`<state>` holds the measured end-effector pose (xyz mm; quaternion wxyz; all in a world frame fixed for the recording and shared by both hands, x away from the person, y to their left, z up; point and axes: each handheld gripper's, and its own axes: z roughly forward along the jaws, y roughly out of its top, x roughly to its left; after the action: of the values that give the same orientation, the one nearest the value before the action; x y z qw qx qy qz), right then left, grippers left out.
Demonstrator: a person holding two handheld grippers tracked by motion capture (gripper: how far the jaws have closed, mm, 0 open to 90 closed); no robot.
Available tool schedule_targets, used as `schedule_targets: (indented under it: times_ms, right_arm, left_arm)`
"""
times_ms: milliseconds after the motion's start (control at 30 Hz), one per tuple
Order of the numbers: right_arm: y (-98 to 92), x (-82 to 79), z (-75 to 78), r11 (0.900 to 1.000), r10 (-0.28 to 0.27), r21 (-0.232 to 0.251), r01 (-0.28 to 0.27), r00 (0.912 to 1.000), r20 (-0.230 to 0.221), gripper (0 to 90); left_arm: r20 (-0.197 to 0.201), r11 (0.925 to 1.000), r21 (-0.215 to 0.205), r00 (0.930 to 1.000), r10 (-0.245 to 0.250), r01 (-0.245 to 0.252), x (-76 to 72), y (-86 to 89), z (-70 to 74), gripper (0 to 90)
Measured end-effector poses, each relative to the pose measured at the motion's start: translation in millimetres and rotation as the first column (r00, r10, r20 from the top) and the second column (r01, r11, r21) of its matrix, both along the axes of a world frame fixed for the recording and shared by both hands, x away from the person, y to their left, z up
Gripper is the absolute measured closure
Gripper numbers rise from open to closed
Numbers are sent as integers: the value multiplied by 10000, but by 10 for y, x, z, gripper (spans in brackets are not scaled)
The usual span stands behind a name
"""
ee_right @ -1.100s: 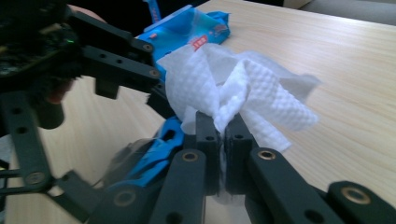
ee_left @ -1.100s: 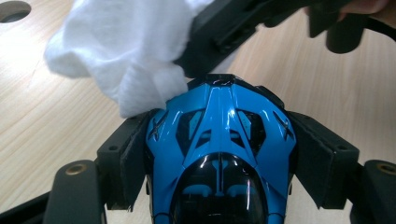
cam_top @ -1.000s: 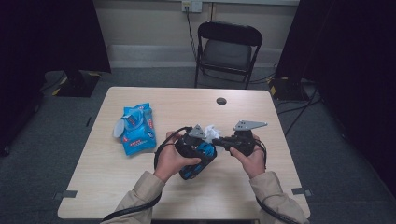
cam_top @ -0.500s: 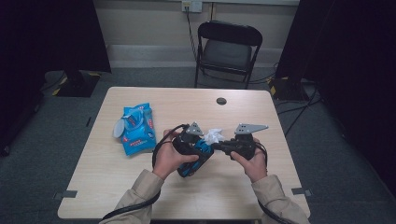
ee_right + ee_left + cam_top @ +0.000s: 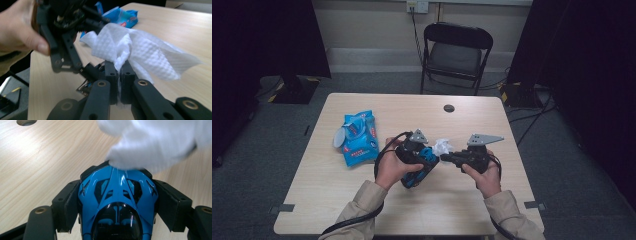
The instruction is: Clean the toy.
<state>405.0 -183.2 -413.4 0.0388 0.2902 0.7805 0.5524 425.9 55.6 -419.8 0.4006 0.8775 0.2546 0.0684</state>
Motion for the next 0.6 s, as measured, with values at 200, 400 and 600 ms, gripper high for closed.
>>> schedule_targets:
  times_ms: [200, 400, 600]
  right_arm:
    - [-57, 97, 174, 9986, -490, 193, 486, 9986, 215, 873]
    - [33, 154, 287, 9966, -536, 632, 521, 9983, 220, 873]
    - [161, 165, 146, 9982, -448, 379, 454, 9989, -156, 871]
  left_arm:
    - [-32, 9995, -73, 9995, -307, 307, -62, -64, -5, 262]
    - [-61, 9983, -394, 9991, -431, 428, -89, -156, -36, 262]
    - [-57, 9970, -626, 9989, -469, 464, -84, -167, -16, 261]
